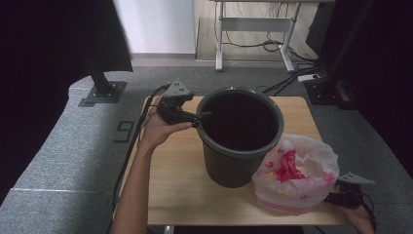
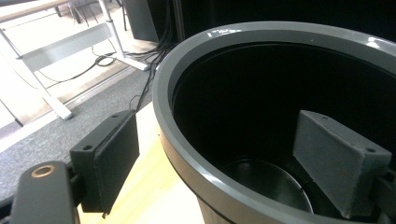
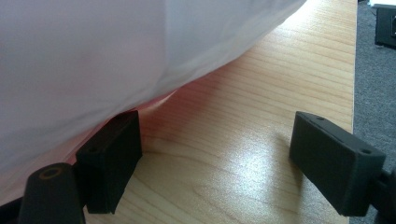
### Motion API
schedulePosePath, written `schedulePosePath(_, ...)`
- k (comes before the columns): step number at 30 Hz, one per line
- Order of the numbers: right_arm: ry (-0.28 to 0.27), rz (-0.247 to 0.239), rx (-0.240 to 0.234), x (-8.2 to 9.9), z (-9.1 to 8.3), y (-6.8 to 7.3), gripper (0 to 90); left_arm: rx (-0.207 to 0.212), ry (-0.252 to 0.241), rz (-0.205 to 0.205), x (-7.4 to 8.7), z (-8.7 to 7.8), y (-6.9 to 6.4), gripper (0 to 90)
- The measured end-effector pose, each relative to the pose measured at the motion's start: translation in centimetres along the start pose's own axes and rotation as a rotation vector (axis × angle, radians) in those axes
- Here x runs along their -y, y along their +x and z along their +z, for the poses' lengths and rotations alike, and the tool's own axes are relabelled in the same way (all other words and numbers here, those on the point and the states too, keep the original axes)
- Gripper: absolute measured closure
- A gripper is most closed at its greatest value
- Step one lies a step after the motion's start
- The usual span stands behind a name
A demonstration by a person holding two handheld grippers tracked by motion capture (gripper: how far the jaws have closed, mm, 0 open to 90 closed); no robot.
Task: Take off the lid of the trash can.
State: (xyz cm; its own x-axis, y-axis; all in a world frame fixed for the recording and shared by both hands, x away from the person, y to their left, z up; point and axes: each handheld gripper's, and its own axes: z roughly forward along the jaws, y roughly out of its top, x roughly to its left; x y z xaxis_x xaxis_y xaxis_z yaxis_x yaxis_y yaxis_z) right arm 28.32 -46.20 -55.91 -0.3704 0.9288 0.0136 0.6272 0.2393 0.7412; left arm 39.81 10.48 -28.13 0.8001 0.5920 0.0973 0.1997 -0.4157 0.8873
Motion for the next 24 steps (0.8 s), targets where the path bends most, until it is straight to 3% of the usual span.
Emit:
schedulePosePath(8, 0.0, 0.0, 0.0, 0.0, 0.0, 0.0, 16.9, 0.03, 0.0, -0.009, -0.3, 1.0, 0.9, 14.4)
schedulePosePath(24, -0.002, -0.001, 0.0, 0.1, -0.1, 0.1, 16.8, 0.031, 0.094, 0.029, -1.4, 3.3, 1.5, 14.4)
